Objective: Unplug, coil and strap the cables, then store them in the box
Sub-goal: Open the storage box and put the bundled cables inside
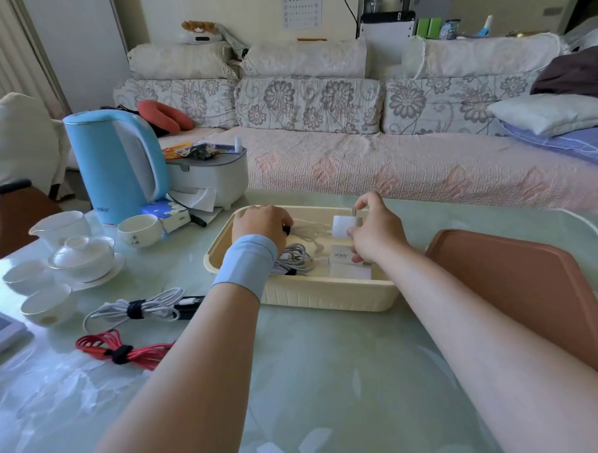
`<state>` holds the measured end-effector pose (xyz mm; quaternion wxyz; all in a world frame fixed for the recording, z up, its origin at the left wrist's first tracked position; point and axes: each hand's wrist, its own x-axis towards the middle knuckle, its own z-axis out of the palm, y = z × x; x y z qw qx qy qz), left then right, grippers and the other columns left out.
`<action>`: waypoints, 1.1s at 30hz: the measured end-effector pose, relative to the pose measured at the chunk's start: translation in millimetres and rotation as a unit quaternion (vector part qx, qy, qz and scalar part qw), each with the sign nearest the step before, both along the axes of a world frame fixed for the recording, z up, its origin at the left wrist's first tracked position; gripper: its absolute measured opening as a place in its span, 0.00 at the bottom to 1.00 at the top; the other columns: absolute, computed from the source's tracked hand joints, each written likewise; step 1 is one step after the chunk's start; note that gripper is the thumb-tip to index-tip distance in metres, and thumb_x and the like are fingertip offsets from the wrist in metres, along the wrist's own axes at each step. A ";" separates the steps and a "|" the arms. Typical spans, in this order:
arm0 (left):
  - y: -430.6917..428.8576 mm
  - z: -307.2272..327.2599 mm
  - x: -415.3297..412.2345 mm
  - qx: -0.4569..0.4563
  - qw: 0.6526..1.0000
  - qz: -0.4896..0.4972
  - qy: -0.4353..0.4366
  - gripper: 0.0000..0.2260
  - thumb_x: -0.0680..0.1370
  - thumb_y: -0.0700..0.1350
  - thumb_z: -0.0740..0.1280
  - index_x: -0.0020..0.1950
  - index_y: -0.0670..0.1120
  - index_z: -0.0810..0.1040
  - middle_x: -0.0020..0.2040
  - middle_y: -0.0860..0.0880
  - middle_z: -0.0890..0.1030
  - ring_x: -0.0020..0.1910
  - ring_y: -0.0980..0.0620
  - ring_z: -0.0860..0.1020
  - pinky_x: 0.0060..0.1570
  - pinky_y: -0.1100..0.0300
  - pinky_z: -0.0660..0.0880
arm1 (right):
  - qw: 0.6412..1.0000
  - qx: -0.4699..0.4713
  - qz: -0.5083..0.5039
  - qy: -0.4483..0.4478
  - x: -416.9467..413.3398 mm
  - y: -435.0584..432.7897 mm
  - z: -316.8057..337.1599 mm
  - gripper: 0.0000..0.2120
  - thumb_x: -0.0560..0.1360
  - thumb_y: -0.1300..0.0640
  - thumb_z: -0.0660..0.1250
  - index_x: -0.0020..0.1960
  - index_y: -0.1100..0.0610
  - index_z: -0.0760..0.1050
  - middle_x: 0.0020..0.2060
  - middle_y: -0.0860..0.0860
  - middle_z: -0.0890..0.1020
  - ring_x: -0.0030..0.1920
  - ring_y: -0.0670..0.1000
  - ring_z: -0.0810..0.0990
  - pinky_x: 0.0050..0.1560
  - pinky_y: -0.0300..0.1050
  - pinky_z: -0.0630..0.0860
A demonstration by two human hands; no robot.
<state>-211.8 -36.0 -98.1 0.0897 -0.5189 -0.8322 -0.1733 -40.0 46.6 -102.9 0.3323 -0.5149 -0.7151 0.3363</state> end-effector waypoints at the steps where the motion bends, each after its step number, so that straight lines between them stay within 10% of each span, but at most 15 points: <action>1: 3.5 -5.3 -1.9 -0.027 1.000 0.003 -0.007 0.12 0.76 0.42 0.65 0.52 0.58 0.82 0.53 0.52 0.82 0.53 0.47 0.78 0.57 0.55 0.73 | 1.000 0.005 -0.002 -0.028 -0.6 2.8 -3.4 0.14 0.76 0.65 0.63 0.51 0.46 0.67 0.47 0.57 0.79 0.38 0.60 0.83 0.27 0.49 0.81; 7: 10.0 -13.2 -9.3 -0.099 0.990 0.001 -0.097 0.13 0.78 0.47 0.62 0.56 0.59 0.81 0.59 0.52 0.80 0.55 0.44 0.78 0.57 0.55 0.75 | 0.949 0.054 0.026 -0.310 -4.3 7.7 -1.3 0.14 0.77 0.61 0.62 0.62 0.60 0.76 0.57 0.55 0.81 0.56 0.56 0.80 0.55 0.42 0.77; 10: 2.8 -11.1 -10.1 -0.100 0.988 -0.010 -0.115 0.13 0.78 0.50 0.62 0.61 0.59 0.78 0.63 0.53 0.78 0.60 0.46 0.76 0.61 0.54 0.73 | 0.951 0.055 0.049 -0.300 -0.8 2.1 0.1 0.12 0.78 0.62 0.60 0.59 0.63 0.76 0.54 0.59 0.80 0.56 0.60 0.79 0.46 0.42 0.71; 16: -48.4 17.9 -5.9 0.000 0.996 -0.057 -0.061 0.13 0.79 0.46 0.62 0.62 0.54 0.78 0.61 0.51 0.78 0.59 0.48 0.75 0.60 0.55 0.72 | 0.953 0.127 0.149 -0.231 6.1 -37.0 26.9 0.20 0.80 0.59 0.60 0.71 0.56 0.69 0.70 0.57 0.69 0.68 0.57 0.71 0.65 0.46 0.68; 21: -119.4 33.9 -12.7 0.073 0.995 -0.038 -0.053 0.08 0.77 0.40 0.61 0.51 0.51 0.77 0.51 0.51 0.77 0.47 0.50 0.75 0.49 0.57 0.74 | 0.922 0.161 0.297 -0.190 -13.7 -117.9 44.1 0.13 0.79 0.57 0.62 0.59 0.50 0.80 0.58 0.51 0.81 0.57 0.52 0.78 0.54 0.40 0.71; 27: -192.4 23.9 -22.3 -0.123 0.986 0.031 -0.111 0.11 0.76 0.41 0.59 0.45 0.57 0.74 0.52 0.53 0.81 0.49 0.50 0.78 0.54 0.56 0.76 | 0.848 0.138 0.405 -0.312 -39.2 -198.0 25.3 0.19 0.77 0.52 0.65 0.68 0.47 0.73 0.62 0.52 0.77 0.62 0.56 0.76 0.59 0.48 0.75; 33: -237.7 -3.9 -25.0 -0.324 0.945 0.038 -0.023 0.20 0.74 0.43 0.64 0.65 0.58 0.73 0.65 0.52 0.74 0.66 0.47 0.70 0.66 0.54 0.68 | 0.846 0.184 0.386 -0.319 -37.9 -211.2 -0.6 0.22 0.76 0.48 0.70 0.67 0.51 0.71 0.65 0.51 0.71 0.67 0.55 0.69 0.67 0.50 0.68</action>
